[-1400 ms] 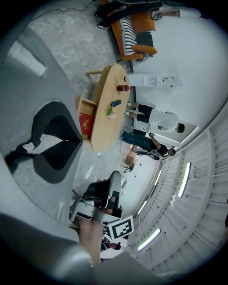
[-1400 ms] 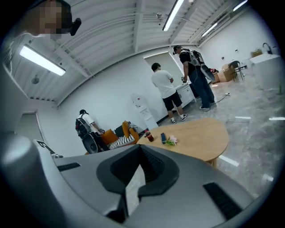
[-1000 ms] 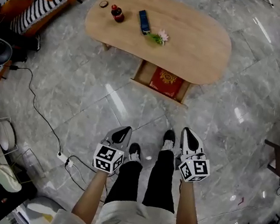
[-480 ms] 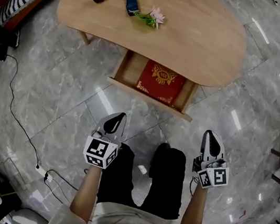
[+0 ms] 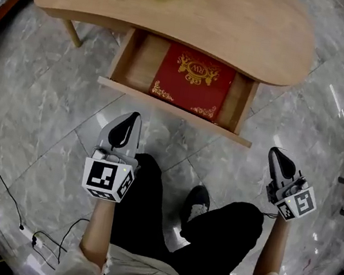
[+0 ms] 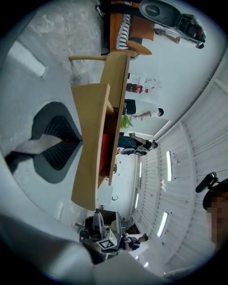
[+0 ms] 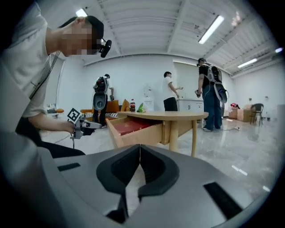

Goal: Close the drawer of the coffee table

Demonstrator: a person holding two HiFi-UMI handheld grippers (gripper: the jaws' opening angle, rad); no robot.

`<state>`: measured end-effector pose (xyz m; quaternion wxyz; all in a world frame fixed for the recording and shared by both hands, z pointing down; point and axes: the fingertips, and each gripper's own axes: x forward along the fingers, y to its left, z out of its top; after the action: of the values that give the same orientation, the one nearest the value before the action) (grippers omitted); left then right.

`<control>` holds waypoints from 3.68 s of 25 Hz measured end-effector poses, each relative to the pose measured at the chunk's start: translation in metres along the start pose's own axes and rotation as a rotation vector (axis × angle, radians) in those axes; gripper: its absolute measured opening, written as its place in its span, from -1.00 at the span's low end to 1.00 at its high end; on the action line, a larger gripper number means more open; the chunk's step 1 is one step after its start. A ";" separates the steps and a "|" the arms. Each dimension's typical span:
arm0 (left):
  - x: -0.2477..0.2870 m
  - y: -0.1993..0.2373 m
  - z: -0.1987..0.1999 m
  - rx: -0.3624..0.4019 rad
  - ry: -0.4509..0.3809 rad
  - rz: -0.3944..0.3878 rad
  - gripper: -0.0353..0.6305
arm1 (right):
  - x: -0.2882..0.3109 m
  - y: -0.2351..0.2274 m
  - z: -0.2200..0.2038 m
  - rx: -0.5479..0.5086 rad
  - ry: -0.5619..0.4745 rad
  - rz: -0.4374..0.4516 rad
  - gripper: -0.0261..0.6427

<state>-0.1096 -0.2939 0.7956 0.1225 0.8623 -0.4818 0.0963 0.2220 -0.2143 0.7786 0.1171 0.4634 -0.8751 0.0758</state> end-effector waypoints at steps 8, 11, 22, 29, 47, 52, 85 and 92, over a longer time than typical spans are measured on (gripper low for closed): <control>0.020 -0.008 -0.010 0.003 -0.086 -0.016 -0.87 | 0.062 0.017 0.083 -0.074 -0.008 0.021 -0.88; 0.031 -0.008 -0.008 -0.042 -0.114 -0.045 -0.87 | 0.098 0.060 0.102 -0.088 -0.062 0.095 -0.88; 0.032 0.007 0.000 -0.003 -0.070 -0.097 -0.87 | 0.096 0.115 0.029 -0.156 -0.192 -0.498 -0.88; 0.033 0.006 0.000 0.039 -0.022 -0.117 -0.87 | 0.093 0.079 -0.019 0.011 -0.116 -0.615 -0.88; 0.068 0.016 0.031 0.018 -0.048 -0.090 -0.87 | 0.093 0.060 0.010 0.066 -0.163 -0.555 -0.88; 0.079 0.016 0.034 0.049 -0.011 -0.100 -0.87 | 0.096 0.072 -0.010 0.162 -0.168 -0.526 -0.88; 0.155 0.027 0.062 -0.084 -0.107 -0.066 -0.87 | 0.070 0.075 -0.024 0.291 -0.238 -0.566 -0.88; 0.170 0.029 0.067 -0.057 -0.110 -0.066 -0.87 | 0.061 0.070 -0.025 0.297 -0.243 -0.585 -0.88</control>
<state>-0.0431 -0.4661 0.7839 0.1236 0.8779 -0.4616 0.0310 0.1342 -0.2182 0.8178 -0.0399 0.7121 -0.6923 0.1100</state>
